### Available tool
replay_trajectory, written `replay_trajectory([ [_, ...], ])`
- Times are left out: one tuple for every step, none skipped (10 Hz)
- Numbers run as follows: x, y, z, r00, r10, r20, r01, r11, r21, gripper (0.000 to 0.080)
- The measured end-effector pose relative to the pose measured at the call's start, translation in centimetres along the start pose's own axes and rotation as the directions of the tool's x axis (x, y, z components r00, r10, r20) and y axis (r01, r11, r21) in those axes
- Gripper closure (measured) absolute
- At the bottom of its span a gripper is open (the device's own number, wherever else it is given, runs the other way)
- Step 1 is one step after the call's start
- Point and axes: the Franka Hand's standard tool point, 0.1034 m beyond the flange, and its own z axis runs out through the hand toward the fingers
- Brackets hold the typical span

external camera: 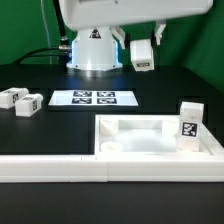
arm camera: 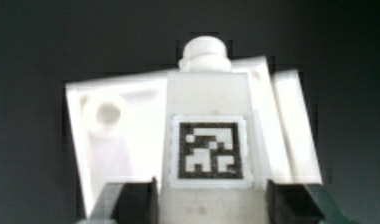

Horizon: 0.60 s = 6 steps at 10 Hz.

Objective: Assemble square table

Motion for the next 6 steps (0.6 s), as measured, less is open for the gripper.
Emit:
replay_trajectory([
  [0.3,-0.1,0.1,0.996,-0.002,-0.090,0.002,1.000,0.000,0.0509],
  [0.2,0.0,0.2,0.989,0.001,-0.150,-0.001,1.000,0.000,0.0509],
  [0.4,0.0,0.1,0.981,0.001,-0.196,-0.002,1.000,-0.001,0.0509],
  [1.4,0.1,0.0,0.956,-0.019,-0.291,0.015,1.000,-0.016,0.0509],
  [1.4,0.1,0.0,0.956,-0.019,-0.291,0.015,1.000,-0.016,0.0509],
  [1.4,0.1,0.0,0.956,-0.019,-0.291,0.015,1.000,-0.016,0.0509],
])
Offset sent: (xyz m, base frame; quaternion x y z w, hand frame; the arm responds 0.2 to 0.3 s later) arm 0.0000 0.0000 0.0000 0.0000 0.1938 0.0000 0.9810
